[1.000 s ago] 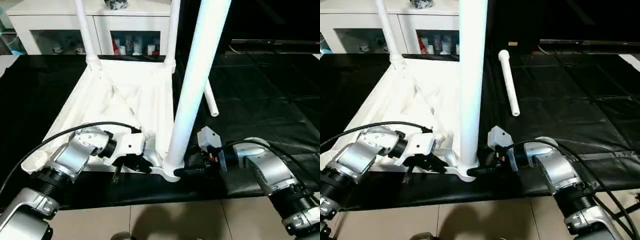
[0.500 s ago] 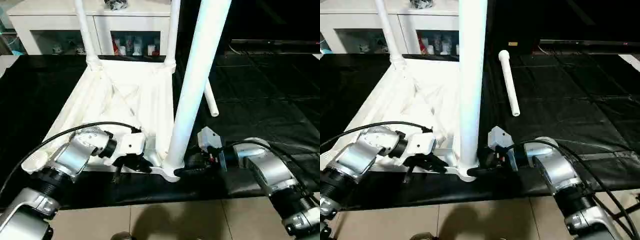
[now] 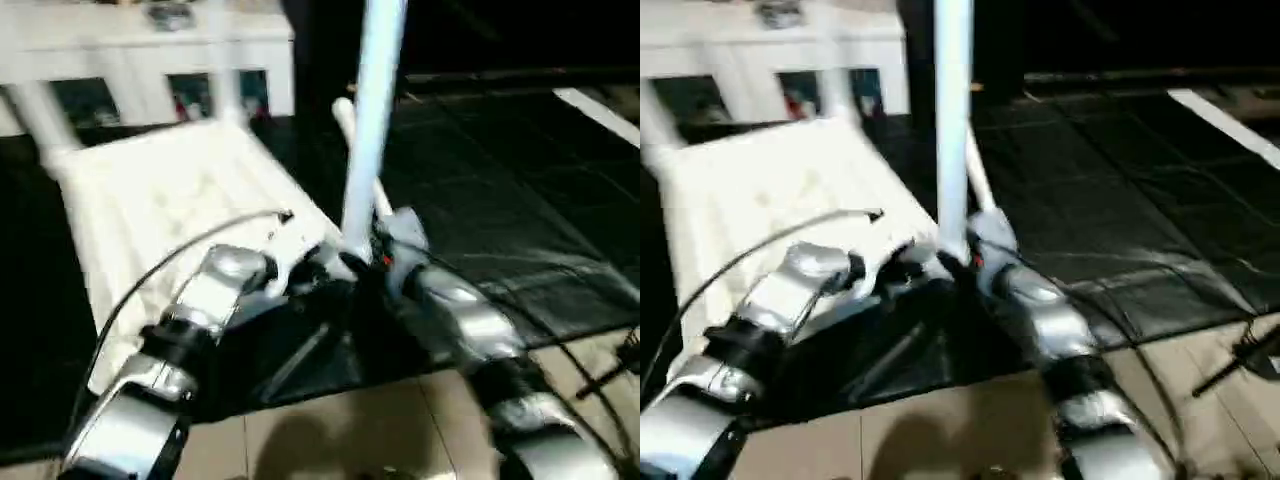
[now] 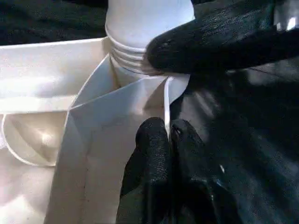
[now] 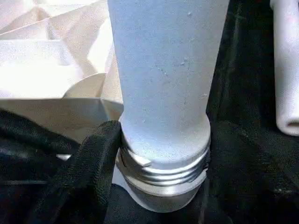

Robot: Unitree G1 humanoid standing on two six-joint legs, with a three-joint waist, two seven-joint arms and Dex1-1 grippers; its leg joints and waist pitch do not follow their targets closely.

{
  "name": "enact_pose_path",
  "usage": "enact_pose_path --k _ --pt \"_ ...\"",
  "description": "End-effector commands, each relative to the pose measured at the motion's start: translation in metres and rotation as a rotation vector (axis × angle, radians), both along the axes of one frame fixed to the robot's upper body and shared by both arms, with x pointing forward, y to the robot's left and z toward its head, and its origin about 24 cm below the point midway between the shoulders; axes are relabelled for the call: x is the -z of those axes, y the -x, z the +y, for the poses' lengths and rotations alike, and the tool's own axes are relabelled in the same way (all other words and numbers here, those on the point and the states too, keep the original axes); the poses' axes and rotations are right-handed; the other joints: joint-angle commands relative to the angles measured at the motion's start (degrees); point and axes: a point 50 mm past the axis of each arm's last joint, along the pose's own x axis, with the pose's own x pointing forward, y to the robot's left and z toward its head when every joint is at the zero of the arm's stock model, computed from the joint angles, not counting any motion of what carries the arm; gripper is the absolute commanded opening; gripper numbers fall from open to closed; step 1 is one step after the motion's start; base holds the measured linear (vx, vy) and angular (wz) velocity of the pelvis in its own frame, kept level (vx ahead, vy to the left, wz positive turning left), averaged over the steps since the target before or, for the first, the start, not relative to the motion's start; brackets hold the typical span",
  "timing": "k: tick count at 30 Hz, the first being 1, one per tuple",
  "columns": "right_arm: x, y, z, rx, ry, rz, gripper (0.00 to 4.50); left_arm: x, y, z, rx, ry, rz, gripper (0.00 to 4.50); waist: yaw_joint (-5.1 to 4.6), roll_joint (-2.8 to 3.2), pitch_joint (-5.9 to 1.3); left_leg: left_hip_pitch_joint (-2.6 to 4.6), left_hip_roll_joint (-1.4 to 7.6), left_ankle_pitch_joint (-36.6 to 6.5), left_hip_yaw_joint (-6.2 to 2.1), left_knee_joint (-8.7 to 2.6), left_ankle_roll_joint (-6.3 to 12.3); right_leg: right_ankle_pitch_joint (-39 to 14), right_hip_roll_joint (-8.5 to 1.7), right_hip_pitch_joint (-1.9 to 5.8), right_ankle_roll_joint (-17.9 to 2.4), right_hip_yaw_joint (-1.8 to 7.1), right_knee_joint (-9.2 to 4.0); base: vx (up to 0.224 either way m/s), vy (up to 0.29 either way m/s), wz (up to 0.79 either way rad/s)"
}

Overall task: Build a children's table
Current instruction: Rotate leg to tighten

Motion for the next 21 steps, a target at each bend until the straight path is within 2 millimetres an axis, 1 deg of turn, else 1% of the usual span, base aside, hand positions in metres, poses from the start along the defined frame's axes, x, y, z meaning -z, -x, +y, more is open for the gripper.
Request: enact_pose_path --k 1,2,3,4,5,6,7,8,9,11,12,13,14,15,16,17,18,19,20,21 --pt "0.008 0.003 0.019 -0.026 0.015 0.046 2.72 -0.032 -0.004 -0.029 0.094 0.074 -0.114 0.00 0.62 -0.03 -4.48 -0.49 1.19 -7.46 -0.49 -3.45 3.88 -12.62 -4.31 3.60 -11.00 2.60 -4.30 0.000 0.000 0.00" --pt "0.007 0.001 0.019 -0.030 0.003 0.041 2.72 -0.031 -0.005 -0.028 0.089 0.067 -0.116 0.00 0.83 0.12 -4.62 -0.45 1.28 -6.28 -0.49 -3.36 4.36 -10.49 -4.33 3.66 -11.69 2.62 -4.04 0.000 0.000 0.00" --pt "0.007 0.001 0.019 -0.030 0.003 0.041 3.07 -0.031 -0.005 -0.028 0.089 0.067 -0.116 0.00 1.03 0.13 -4.78 -0.61 1.28 -4.53 -0.43 -3.25 5.05 -7.25 -4.20 3.86 -12.34 2.64 -3.60 0.000 0.000 0.00" --pt "0.004 0.000 0.015 -0.024 -0.014 0.025 3.28 -0.030 -0.005 -0.024 0.086 0.053 -0.119 0.00 1.32 0.15 -4.99 -0.74 1.40 -2.43 -0.44 -3.16 5.87 -3.19 -4.17 3.92 -13.12 2.68 -3.05 0.000 0.000 0.00" --pt "0.003 0.000 0.012 -0.025 -0.024 0.017 3.28 -0.029 -0.005 -0.021 0.084 0.045 -0.117 0.00 1.37 0.09 -4.99 -0.79 1.39 -1.95 -0.40 -3.09 6.29 -1.63 -4.10 3.86 -13.43 2.67 -2.89 0.000 0.000 0.00" --pt "0.001 0.000 0.008 -0.021 -0.035 0.010 3.44 -0.027 -0.005 -0.018 0.087 0.032 -0.117 0.00 1.52 0.21 -4.98 -0.69 1.42 -1.74 -0.39 -3.07 6.95 0.03 -4.12 3.82 -14.20 2.64 -2.75 0.000 0.000 0.00" --pt "0.001 0.000 0.003 -0.024 -0.034 -0.003 3.44 -0.025 -0.004 -0.015 0.098 0.024 -0.111 0.00 1.52 0.12 -4.96 -0.66 1.47 -1.91 -0.35 -3.07 7.22 0.47 -4.13 3.79 -14.52 2.66 -2.71 0.000 0.000 0.00" --pt "0.001 0.003 -0.007 -0.044 -0.025 -0.022 3.60 -0.023 -0.001 -0.011 0.125 0.021 -0.103 0.00 1.67 0.17 -4.68 -0.51 1.58 -3.88 -0.28 -3.19 7.28 -1.44 -4.18 3.67 -14.79 2.63 -3.01 0.000 0.000 0.00" --pt "0.001 0.003 -0.007 -0.044 -0.025 -0.022 3.68 -0.023 -0.001 -0.011 0.125 0.021 -0.103 0.00 1.79 0.15 -4.63 -0.47 1.63 -4.63 -0.27 -3.23 7.13 -2.53 -4.24 3.72 -14.52 2.62 -3.14 0.000 0.000 0.00" --pt "0.001 0.008 -0.025 -0.088 -0.016 -0.040 3.92 -0.020 0.004 -0.006 0.183 0.025 -0.094 0.00 2.08 0.02 -4.44 -0.35 1.74 -6.51 -0.23 -3.34 6.45 -5.99 -4.36 3.70 -13.66 2.73 -3.61 0.000 0.000 0.00" --pt "0.001 0.010 -0.031 -0.102 -0.015 -0.043 3.92 -0.019 0.005 -0.004 0.207 0.024 -0.099 0.00 2.23 0.20 -4.41 -0.27 1.77 -6.92 -0.21 -3.34 6.17 -6.77 -4.33 3.63 -13.47 2.75 -3.62 0.000 0.000 0.00" --pt "0.000 0.012 -0.037 -0.117 -0.018 -0.049 4.01 -0.017 0.007 -0.001 0.217 0.021 -0.087 0.00 2.38 0.14 -4.37 -0.18 1.75 -7.31 -0.17 -3.39 6.04 -7.52 -4.23 3.57 -13.13 2.76 -3.78 0.000 0.000 0.00" --pt "-0.002 0.014 -0.044 -0.137 -0.020 -0.053 4.01 -0.015 0.008 0.003 0.225 0.018 -0.071 0.00 2.69 0.16 -4.32 0.00 1.85 -8.24 -0.12 -3.44 5.56 -8.60 -4.24 3.40 -12.81 2.83 -3.80 0.000 0.000 0.00" --pt "-0.003 0.015 -0.048 -0.148 -0.021 -0.055 4.11 -0.013 0.008 0.005 0.226 0.018 -0.057 0.00 2.77 0.28 -4.20 0.18 1.83 -9.19 -0.07 -3.48 5.26 -9.84 -4.14 3.25 -12.53 2.84 -3.96 0.000 0.000 0.00" --pt "-0.003 0.015 -0.048 -0.148 -0.021 -0.055 4.20 -0.013 0.008 0.005 0.226 0.018 -0.057 0.00 2.79 0.10 -4.12 0.08 1.82 -9.46 -0.10 -3.52 4.89 -11.07 -4.19 3.28 -12.08 2.86 -4.01 0.000 0.000 0.00" --pt "-0.006 0.018 -0.056 -0.186 -0.017 -0.061 4.29 -0.012 0.010 0.010 0.242 0.017 -0.046 0.00 2.76 0.16 -4.07 -0.04 1.81 -9.59 -0.17 -3.63 4.71 -11.88 -4.22 3.38 -11.89 2.82 -4.09 0.000 0.000 0.00" --pt "-0.008 0.021 -0.064 -0.221 -0.003 -0.066 4.43 -0.011 0.011 0.013 0.256 0.021 -0.041 0.00 2.88 0.05 -4.07 -0.05 1.77 -9.94 -0.20 -3.59 4.64 -13.12 -4.21 3.45 -11.15 2.79 -4.28 0.000 0.000 0.00" --pt "-0.010 0.023 -0.070 -0.247 0.019 -0.068 4.48 -0.011 0.013 0.016 0.277 0.032 -0.041 0.00 3.02 -0.07 -4.09 -0.07 1.75 -9.78 -0.18 -3.51 4.75 -13.44 -4.21 3.47 -10.62 2.88 -4.31 0.000 0.000 0.00" --pt "-0.012 0.026 -0.077 -0.271 0.041 -0.068 4.48 -0.011 0.014 0.019 0.299 0.044 -0.041 0.00 2.99 -0.04 -4.04 0.01 1.80 -9.71 -0.16 -3.59 4.70 -13.62 -4.18 3.32 -10.67 2.90 -4.27 0.000 0.000 0.00" --pt "-0.014 0.029 -0.082 -0.308 0.038 -0.061 4.48 -0.011 0.016 0.023 0.327 0.053 -0.032 0.00 3.01 -0.12 -4.08 -0.07 1.69 -9.69 -0.15 -3.53 4.76 -13.92 -4.12 3.42 -10.51 2.84 -4.32 0.000 0.000 0.00"
